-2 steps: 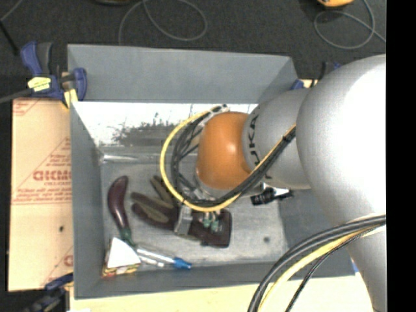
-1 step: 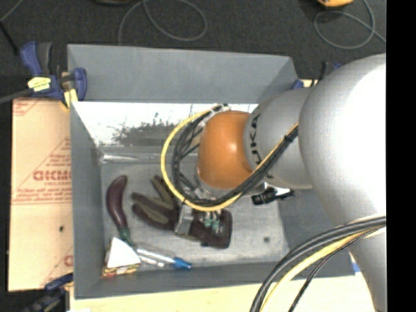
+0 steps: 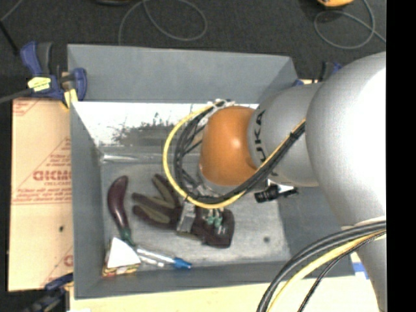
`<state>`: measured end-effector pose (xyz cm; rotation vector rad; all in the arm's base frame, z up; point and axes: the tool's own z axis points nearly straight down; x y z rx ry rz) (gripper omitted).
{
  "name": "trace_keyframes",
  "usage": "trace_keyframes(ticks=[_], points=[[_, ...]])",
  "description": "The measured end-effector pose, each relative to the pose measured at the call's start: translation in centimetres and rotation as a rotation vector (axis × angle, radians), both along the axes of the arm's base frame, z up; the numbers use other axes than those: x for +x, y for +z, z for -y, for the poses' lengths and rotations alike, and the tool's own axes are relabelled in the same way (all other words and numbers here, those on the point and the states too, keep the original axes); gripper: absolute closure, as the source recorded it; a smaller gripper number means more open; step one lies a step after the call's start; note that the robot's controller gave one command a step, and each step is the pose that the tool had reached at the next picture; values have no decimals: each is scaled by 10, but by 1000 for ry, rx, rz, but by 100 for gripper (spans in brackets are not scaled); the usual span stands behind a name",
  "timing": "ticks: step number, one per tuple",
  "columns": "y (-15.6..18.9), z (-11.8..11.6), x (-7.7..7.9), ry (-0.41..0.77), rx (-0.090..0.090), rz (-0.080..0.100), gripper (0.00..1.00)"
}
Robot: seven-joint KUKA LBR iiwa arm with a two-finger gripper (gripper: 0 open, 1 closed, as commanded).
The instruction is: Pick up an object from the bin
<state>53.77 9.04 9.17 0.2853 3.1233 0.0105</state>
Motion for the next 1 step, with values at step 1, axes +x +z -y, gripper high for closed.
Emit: trace_keyframes(ticks=[1], points=[[13, 0, 1, 0, 0, 4, 100]])
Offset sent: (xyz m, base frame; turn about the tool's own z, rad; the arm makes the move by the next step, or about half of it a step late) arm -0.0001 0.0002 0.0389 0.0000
